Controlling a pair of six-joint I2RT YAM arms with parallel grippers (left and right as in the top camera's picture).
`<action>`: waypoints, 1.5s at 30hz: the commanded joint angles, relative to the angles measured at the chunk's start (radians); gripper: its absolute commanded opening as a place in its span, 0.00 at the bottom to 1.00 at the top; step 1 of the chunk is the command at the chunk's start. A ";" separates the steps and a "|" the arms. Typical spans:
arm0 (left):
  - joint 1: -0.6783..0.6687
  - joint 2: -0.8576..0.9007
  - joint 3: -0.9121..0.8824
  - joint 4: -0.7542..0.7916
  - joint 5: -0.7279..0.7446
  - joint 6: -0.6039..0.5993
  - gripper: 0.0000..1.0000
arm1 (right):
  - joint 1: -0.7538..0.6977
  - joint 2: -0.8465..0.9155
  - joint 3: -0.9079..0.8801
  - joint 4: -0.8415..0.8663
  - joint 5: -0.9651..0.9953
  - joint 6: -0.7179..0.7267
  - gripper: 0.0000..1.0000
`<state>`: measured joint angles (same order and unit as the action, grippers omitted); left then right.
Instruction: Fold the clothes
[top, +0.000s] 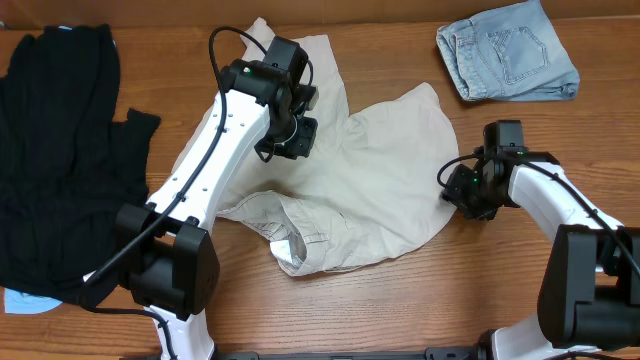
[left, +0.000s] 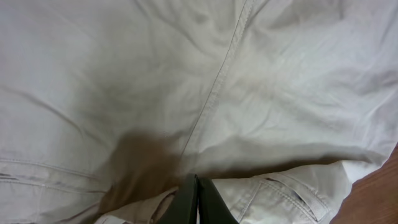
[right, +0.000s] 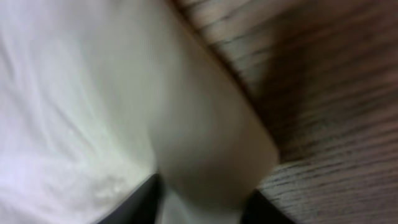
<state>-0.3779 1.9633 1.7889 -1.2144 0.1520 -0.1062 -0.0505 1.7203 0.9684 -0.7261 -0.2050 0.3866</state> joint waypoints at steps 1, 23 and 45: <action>0.002 -0.030 0.000 0.012 -0.003 -0.014 0.04 | 0.001 0.000 -0.008 0.019 0.029 0.006 0.12; 0.062 -0.032 0.049 0.074 -0.150 -0.014 0.04 | -0.009 -0.623 0.046 -0.452 -0.016 0.089 0.04; 0.192 -0.032 0.354 -0.121 -0.102 0.025 0.04 | -0.008 -0.837 0.048 -0.538 0.019 0.182 0.10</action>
<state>-0.1768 1.9373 2.1490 -1.3331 0.0292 -0.1013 -0.0525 0.8761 0.9874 -1.3098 -0.2081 0.5659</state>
